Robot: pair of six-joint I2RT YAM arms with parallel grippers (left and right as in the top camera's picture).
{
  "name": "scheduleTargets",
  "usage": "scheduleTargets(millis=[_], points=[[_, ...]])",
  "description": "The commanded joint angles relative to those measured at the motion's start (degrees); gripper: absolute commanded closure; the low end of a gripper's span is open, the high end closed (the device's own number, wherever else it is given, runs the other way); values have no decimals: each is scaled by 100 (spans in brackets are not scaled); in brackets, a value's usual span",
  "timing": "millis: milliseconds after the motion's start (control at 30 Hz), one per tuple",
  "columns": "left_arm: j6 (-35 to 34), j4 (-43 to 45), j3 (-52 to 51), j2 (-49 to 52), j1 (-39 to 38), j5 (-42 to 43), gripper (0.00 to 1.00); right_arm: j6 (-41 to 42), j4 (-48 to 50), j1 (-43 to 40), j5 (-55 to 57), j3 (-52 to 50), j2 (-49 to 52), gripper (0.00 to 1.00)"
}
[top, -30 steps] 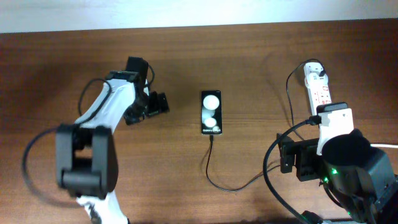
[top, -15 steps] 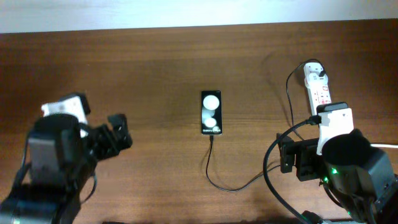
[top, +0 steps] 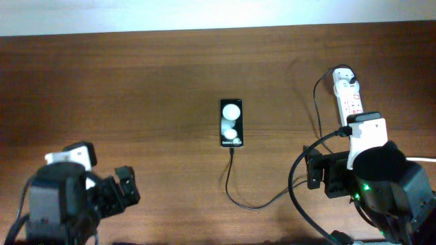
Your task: Plug charger to phone and switch on socket
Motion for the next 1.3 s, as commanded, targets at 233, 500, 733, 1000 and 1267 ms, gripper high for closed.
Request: scheduleTargets(millis=[233, 500, 733, 1000, 1267], points=[[90, -754, -4, -2649, -7, -85, 1, 11, 0, -9, 111, 74, 0, 1], [85, -970, -4, -3010, 7, -83, 1, 11, 0, -9, 111, 74, 0, 1], [85, -970, -4, -3362, 748, -79, 1, 11, -2, -9, 111, 74, 0, 1], [85, -970, -4, -4015, 761, -81, 1, 11, -2, -9, 111, 74, 0, 1], [85, -990, 26, -4664, 868, -63, 1, 11, -2, -9, 111, 74, 0, 1]])
